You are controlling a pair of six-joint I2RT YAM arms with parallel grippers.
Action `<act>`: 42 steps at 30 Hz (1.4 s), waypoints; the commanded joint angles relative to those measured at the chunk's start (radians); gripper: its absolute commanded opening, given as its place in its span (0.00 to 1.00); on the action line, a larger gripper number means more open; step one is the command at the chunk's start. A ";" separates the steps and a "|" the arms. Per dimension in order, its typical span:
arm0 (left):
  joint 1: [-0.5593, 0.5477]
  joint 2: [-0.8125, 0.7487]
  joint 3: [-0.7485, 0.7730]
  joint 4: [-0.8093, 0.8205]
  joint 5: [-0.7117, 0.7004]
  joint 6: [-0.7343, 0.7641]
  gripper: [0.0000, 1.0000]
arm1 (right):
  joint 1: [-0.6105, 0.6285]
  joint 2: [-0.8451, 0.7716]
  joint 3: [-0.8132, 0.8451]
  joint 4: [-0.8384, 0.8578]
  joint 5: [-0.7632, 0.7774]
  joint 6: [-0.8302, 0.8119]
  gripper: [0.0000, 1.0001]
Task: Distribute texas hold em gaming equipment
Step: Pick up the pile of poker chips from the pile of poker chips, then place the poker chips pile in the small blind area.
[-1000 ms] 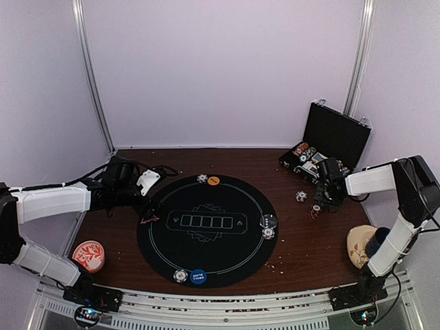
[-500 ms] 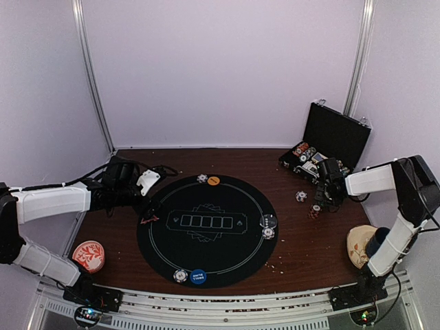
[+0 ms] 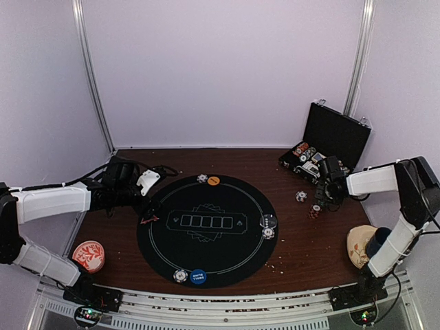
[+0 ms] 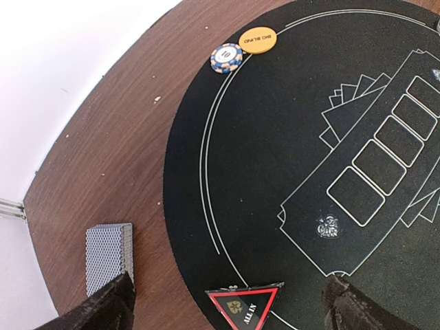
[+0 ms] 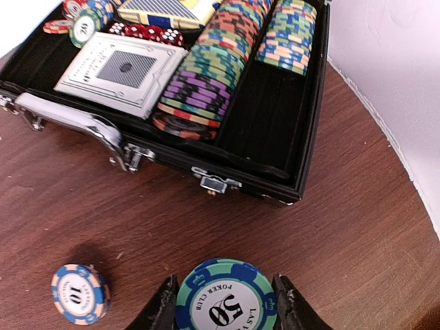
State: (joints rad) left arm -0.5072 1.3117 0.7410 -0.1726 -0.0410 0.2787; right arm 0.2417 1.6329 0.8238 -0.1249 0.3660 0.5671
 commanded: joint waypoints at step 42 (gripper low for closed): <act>0.114 0.021 0.023 0.068 -0.011 -0.058 0.98 | 1.104 0.426 0.690 0.006 -0.129 -0.300 0.40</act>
State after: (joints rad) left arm -0.4046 1.3289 0.7406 -0.1513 -0.0563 0.2352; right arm 1.3144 2.0163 1.4441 -0.1307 0.3134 0.3161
